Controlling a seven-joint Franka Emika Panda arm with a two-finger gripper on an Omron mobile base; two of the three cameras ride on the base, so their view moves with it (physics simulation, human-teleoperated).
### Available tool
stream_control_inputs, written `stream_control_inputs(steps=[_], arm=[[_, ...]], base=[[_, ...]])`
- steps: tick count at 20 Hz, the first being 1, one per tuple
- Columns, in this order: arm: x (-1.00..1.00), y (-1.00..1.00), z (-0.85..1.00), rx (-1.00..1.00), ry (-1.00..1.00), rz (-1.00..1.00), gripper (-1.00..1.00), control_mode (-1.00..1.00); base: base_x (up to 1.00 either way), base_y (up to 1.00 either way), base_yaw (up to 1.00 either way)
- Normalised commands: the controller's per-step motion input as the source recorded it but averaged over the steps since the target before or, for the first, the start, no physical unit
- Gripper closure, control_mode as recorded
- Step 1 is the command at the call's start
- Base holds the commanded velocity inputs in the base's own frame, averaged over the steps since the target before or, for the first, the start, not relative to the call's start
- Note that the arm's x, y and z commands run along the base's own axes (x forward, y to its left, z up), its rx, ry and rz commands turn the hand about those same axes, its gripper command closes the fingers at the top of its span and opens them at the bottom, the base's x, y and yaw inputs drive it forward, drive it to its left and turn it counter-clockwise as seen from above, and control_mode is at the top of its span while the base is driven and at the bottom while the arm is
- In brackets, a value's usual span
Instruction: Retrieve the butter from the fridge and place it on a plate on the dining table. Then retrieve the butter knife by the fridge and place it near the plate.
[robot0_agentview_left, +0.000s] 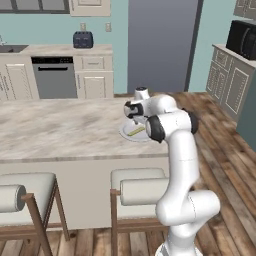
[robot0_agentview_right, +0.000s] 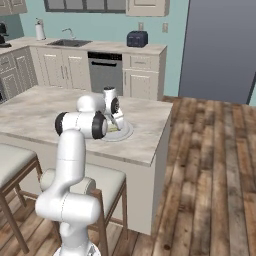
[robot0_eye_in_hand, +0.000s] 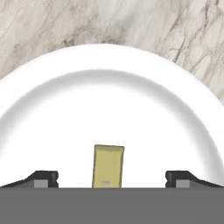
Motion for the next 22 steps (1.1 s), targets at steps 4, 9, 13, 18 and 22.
stream_control_inputs(steps=[4, 9, 13, 18, 22], arm=[[-0.39, 0.0, 0.96, -0.01, 0.1, 0.0, -1.0, -1.0], [-0.88, 0.0, 0.65, 0.0, 0.17, 0.19, -1.0, -1.0], [-1.0, 0.04, 0.49, 0.0, 0.04, 0.37, -1.0, -1.0], [-1.0, 0.0, 0.24, 0.02, 0.0, 0.45, -1.0, -1.0], [-1.0, 0.0, 0.2, 0.03, -0.01, 0.43, -1.0, -1.0]], base=[[0.0, 0.0, 0.0], [0.0, 0.0, 0.0], [0.0, 0.0, 0.0], [0.0, 0.0, 0.0], [0.0, 0.0, 0.0]])
